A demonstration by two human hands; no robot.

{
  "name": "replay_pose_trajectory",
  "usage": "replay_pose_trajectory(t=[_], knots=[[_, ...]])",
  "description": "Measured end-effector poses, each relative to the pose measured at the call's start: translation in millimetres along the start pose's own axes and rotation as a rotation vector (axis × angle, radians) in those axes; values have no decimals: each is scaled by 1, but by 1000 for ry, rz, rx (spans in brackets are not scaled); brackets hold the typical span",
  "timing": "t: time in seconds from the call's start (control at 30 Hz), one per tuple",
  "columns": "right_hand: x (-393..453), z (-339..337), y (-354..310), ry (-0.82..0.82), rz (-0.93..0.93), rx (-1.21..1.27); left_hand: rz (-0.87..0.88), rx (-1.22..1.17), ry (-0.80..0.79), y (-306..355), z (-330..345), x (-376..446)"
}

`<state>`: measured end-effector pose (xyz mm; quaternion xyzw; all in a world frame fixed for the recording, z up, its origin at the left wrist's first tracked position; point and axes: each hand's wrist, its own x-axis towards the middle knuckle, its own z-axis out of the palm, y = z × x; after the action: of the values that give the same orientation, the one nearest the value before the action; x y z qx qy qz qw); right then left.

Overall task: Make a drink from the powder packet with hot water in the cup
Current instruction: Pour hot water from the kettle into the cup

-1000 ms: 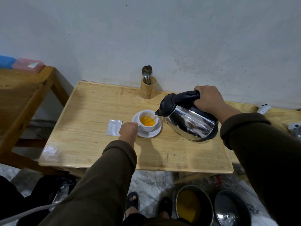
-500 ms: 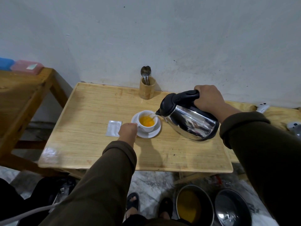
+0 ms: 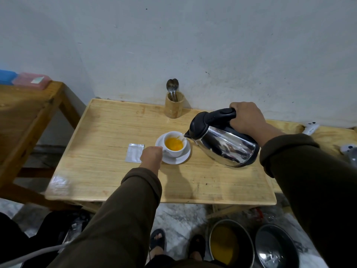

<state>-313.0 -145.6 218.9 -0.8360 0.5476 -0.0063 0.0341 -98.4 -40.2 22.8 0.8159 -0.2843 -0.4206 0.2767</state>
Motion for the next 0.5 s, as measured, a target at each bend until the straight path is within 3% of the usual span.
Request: replay_pose_trajectory(t=[0.17, 0.2, 0.3, 0.47, 0.5], knots=[[0, 5, 4, 17, -24, 18, -61, -115, 43, 2, 1, 0], [0, 6, 6, 19, -21, 27, -127, -227, 62, 4, 2, -2], [-2, 7, 12, 22, -8, 88, -69, -161, 55, 7, 6, -5], [-7, 9, 22, 50, -2, 159, -184, -160, 118, 14, 4, -22], [-9, 10, 24, 59, 4, 167, -129, -130, 121, 8, 6, -20]])
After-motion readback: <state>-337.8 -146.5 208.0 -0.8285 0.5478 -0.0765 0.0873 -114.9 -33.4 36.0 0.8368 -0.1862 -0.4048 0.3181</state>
